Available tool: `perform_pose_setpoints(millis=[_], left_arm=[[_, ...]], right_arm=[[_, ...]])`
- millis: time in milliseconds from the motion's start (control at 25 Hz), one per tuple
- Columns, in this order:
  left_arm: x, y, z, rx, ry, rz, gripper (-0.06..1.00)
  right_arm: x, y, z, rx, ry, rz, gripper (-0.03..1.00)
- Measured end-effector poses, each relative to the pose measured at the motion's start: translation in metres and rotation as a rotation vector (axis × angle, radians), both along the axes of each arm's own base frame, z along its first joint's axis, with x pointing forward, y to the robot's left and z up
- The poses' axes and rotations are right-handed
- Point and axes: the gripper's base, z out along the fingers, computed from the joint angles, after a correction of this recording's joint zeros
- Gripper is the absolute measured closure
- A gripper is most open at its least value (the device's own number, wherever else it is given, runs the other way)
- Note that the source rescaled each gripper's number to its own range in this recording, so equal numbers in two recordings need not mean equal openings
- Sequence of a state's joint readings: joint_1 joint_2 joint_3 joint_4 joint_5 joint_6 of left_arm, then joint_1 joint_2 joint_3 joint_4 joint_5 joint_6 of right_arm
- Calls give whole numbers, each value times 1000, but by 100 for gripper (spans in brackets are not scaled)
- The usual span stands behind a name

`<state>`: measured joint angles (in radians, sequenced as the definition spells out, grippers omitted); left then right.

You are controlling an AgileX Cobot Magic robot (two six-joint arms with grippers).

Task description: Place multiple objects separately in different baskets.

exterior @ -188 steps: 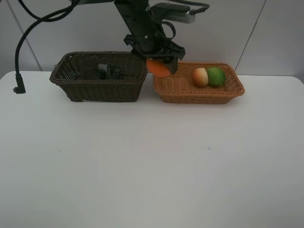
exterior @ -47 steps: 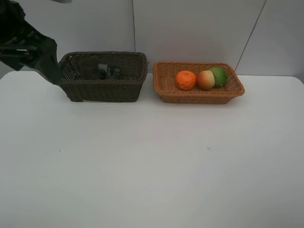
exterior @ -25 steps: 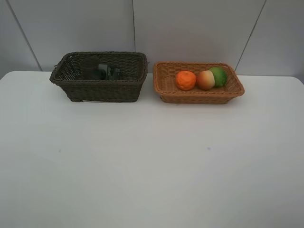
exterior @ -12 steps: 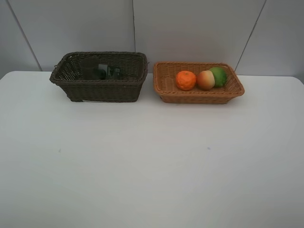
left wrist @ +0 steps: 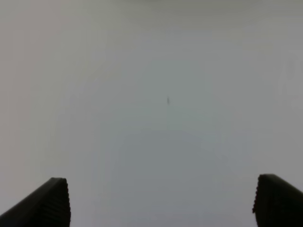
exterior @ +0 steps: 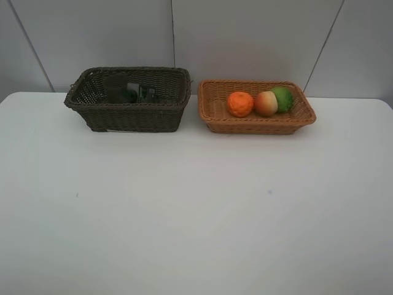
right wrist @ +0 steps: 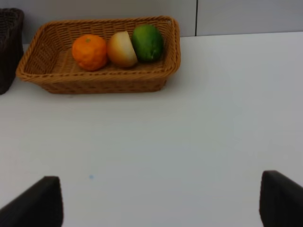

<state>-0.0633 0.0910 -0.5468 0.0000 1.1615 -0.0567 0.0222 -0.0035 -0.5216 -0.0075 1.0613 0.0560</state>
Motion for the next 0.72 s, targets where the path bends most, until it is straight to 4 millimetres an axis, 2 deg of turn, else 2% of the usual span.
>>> perform_pose_setpoints(millis=[240, 720], left_arm=[[-10, 2, -2, 6, -129, 10, -6], [-5, 3, -5, 9, -152, 26, -6]], right_arm=[[0, 0, 0, 0, 0, 0, 7], [0, 0, 0, 0, 0, 0, 7]])
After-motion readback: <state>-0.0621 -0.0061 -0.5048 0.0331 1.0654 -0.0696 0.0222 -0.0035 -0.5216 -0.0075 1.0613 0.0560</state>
